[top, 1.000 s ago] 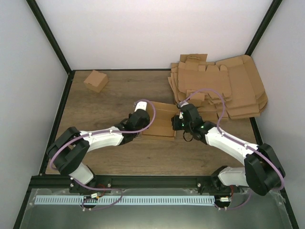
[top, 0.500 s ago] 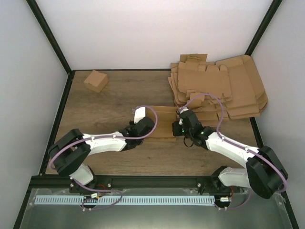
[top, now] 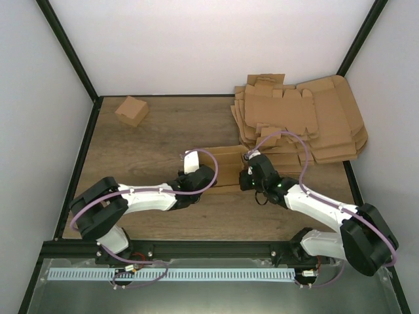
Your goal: Fold the paper box
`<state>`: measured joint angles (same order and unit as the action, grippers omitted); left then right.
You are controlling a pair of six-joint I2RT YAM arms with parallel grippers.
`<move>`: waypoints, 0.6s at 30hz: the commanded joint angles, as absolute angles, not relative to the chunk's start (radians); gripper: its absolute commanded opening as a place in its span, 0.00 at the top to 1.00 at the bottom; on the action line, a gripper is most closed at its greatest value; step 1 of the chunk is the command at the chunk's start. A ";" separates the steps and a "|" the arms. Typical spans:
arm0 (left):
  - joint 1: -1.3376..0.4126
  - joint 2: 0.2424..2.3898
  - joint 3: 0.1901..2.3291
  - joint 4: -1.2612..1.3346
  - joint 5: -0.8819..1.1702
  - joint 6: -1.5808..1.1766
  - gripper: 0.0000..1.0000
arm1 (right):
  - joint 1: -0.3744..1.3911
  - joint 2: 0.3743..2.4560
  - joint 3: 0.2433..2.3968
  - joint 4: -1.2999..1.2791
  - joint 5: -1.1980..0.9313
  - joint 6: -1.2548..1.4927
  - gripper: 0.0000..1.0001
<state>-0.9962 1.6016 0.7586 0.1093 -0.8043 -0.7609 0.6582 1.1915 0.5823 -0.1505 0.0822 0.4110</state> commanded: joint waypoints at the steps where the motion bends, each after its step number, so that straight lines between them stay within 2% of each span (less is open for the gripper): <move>1: -1.018 1.624 0.745 0.067 -0.790 -0.800 0.96 | 0.669 1.175 0.572 -0.158 0.107 0.409 0.90; 6: -1.022 1.631 0.753 0.073 -0.771 -0.770 0.96 | 0.669 1.181 0.575 -0.157 0.106 0.412 0.90; 11: -1.026 1.628 0.767 0.053 -0.796 -0.752 0.96 | 0.670 1.145 0.600 -0.188 0.127 0.410 0.65; 18: -1.043 1.642 0.796 0.024 -0.848 -0.711 0.96 | 0.652 1.109 0.671 -0.277 0.133 0.403 0.46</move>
<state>-1.0248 1.6119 0.7723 0.0776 -0.8375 -0.7372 0.6594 1.1278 0.5777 -0.2176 0.1127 0.4084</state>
